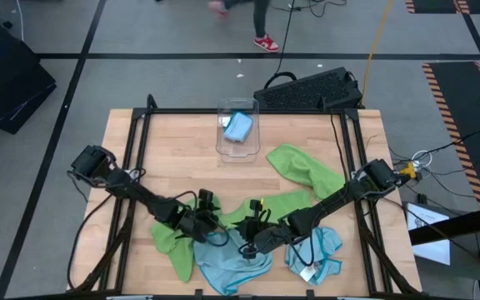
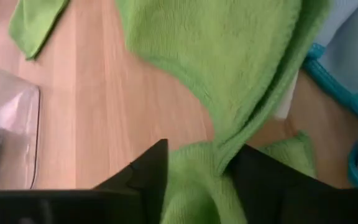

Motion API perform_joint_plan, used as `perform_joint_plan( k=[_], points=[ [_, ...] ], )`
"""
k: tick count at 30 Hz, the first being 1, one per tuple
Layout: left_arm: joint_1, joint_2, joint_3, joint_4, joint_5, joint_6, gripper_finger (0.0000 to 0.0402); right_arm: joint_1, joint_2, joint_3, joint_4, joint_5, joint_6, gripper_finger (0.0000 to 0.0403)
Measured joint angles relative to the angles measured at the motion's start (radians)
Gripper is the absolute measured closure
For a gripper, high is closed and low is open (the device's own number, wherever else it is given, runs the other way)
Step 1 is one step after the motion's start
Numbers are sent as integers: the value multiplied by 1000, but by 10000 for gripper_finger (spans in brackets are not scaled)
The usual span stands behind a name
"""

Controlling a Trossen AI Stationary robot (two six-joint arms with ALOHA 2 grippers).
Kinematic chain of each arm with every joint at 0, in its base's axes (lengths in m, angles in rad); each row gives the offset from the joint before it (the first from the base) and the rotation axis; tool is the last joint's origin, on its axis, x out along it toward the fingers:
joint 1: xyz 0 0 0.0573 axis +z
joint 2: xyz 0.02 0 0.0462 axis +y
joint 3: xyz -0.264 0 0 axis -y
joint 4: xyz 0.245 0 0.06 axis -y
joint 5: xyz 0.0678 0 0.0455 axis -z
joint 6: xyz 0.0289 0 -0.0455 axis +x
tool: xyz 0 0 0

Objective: Fold microfiber towels
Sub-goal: Fold the center green towel

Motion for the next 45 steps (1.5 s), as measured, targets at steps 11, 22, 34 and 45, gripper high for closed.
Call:
perform_joint_plan(
  k=[11, 22, 34, 45],
  points=[
    [-5, -21, 2, 91, 74, 111, 392, 15, -28, 0, -47, -31, 30, 400],
    [-29, -223, 85, 105, -54, 210, 398, 78, -225, 0, -172, 27, -26, 398],
    [103, -456, 84, 351, -65, 381, 400, -41, -588, 0, -209, -42, -298, 397],
    [324, -494, 111, 610, 148, 416, 401, -368, -702, 0, -122, -549, -345, 397]
  ],
)
